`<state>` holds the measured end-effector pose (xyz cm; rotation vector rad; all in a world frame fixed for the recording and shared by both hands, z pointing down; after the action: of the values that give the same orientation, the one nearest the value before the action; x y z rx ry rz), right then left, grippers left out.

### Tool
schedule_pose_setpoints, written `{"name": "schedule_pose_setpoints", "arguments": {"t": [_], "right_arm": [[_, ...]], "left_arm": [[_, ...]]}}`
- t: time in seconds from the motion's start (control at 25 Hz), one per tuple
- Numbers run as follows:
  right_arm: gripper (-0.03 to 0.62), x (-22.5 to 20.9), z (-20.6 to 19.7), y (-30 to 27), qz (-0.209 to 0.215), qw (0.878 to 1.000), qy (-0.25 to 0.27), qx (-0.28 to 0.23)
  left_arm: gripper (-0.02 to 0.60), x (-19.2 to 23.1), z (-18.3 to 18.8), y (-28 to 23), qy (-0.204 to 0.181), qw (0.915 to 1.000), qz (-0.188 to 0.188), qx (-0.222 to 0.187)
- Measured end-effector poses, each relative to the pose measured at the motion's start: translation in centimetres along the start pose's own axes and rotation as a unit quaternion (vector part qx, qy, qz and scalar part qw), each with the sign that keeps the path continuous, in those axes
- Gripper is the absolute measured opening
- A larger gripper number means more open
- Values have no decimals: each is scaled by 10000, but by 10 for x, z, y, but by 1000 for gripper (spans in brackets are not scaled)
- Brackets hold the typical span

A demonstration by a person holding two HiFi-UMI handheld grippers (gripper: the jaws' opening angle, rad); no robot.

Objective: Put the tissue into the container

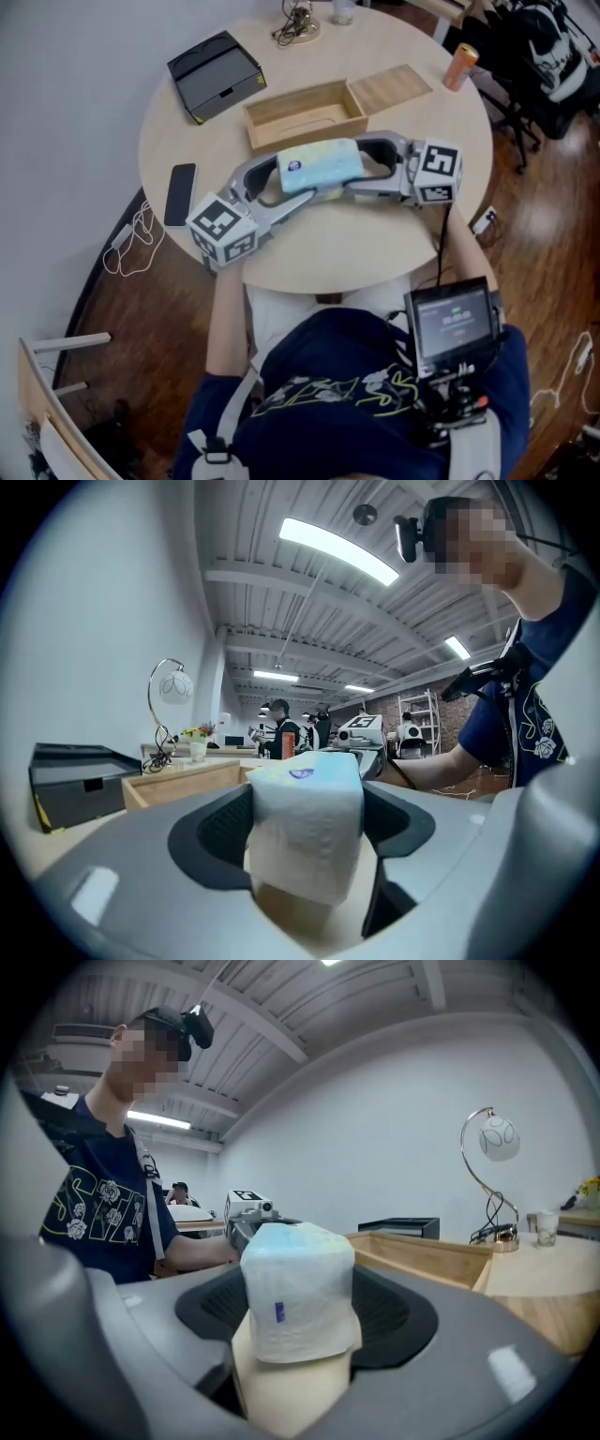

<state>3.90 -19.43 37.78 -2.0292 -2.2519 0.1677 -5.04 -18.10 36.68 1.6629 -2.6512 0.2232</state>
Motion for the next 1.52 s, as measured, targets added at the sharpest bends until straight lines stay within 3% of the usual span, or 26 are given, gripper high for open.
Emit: {"name": "schedule_pose_setpoints", "arguments": {"t": [0.16,0.32,0.56,0.76,0.84,0.92,1.04,1.28,1.36,1.4,1.44,1.48,1.52], "right_arm": [[327,-13,57,1,-52,9991,412,-54],[330,-62,102,-9,-194,9968,736,259],[331,-131,67,-39,-438,9906,535,1181],[334,-137,39,-47,-518,9835,528,1650],[337,-138,30,-48,-646,9769,857,1849],[356,-141,29,-43,-892,9710,1303,1793],[380,-140,42,-30,-1110,9738,1382,1428],[462,-104,74,-23,-1002,9848,1226,716],[458,-82,80,-26,-934,9881,1140,439],[445,-71,81,-26,-954,9892,1059,327],[330,-62,80,-26,-1020,9902,928,213],[113,-55,80,-25,-1105,9912,725,48],[3,-48,81,-23,-1137,9923,444,-195]], "left_arm": [[356,9,54,6,-347,9990,202,-212],[357,55,97,-3,-495,9980,340,-215],[357,123,75,-26,-563,9953,589,523],[359,133,47,-30,-460,9924,532,1008],[365,132,39,-30,-647,9892,567,1187],[374,133,36,-28,-945,9846,711,1286],[422,134,33,-20,-1167,9801,884,1341],[420,106,53,-10,-1113,9876,723,838],[293,89,59,-6,-1161,9887,649,689],[174,81,63,-3,-1199,9891,655,553],[58,74,68,1,-1193,9900,664,365],[3,67,73,4,-1107,9918,624,142],[3,59,77,7,-940,9942,512,-91]]}}
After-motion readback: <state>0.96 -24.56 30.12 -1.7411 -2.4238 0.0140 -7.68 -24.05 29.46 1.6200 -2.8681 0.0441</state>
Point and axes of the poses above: the fingertips, and each gripper's own axes: y backward along the fingers, x to its left, z out of its top, the point moved 1 cm from there along y, backward along the fingers, and after that the axes turned 3 degrees about y, right-handed, at the moved point
